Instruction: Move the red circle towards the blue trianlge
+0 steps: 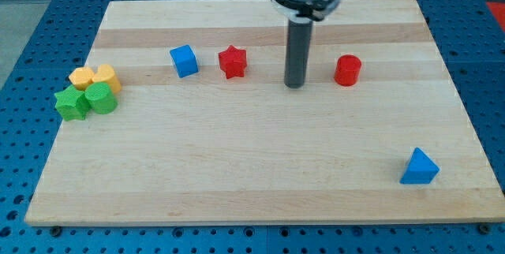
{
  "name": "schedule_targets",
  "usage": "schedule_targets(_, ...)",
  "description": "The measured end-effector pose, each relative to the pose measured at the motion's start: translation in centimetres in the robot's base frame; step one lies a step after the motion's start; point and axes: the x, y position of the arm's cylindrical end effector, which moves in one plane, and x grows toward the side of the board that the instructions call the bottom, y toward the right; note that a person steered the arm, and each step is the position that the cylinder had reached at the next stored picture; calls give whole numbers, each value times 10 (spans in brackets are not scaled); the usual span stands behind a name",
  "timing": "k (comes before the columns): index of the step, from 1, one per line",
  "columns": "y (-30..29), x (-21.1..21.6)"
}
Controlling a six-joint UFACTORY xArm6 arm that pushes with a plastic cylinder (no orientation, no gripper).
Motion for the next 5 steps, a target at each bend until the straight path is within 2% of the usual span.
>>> schedule_targets(1, 20, -35)
schedule_targets(2, 86, -31)
schedule_targets(4, 164, 42)
schedule_targets(5, 166, 47)
